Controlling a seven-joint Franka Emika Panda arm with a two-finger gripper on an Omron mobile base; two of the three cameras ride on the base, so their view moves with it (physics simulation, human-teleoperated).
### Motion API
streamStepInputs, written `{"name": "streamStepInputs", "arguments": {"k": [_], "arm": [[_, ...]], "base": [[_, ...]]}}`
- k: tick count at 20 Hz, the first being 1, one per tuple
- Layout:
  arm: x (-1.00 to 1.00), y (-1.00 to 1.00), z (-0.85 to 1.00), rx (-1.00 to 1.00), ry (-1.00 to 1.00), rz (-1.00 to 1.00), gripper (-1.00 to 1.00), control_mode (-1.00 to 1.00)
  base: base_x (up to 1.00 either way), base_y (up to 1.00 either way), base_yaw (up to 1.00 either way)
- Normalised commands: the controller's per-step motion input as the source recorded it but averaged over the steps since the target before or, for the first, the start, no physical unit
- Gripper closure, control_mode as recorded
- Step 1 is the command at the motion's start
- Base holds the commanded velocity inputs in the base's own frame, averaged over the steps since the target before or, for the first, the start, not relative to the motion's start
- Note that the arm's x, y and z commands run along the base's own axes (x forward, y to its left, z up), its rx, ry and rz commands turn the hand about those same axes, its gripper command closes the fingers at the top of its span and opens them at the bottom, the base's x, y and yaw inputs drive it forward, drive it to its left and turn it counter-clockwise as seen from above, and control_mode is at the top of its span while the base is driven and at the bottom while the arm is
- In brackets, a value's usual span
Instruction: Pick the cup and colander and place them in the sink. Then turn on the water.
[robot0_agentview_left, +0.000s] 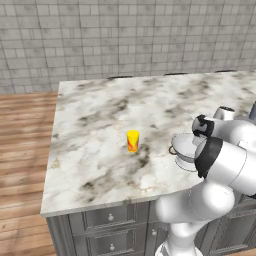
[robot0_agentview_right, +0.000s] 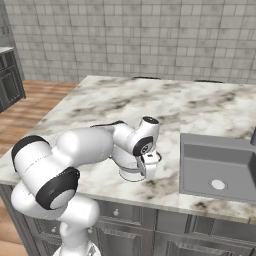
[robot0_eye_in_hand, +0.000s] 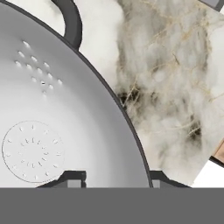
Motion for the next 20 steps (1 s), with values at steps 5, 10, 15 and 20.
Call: {"name": "streamStepInputs", "arguments": {"k": [5,10,15,20], "arm": [[0.00,0.00,0.00,0.00,0.00,0.00,1.00,-1.00],[-0.32,0.00,0.07,0.00,0.00,0.00,1.00,-1.00],[-0.51,0.00,0.32,0.00,-0.01,0.07,1.00,-1.00],[-0.45,0.15,0.39,0.00,-0.03,0.12,1.00,-1.00]], "base": [[0.00,0.00,0.00],[0.00,0.00,0.00],[0.00,0.00,0.00],[0.00,0.00,0.00]]}}
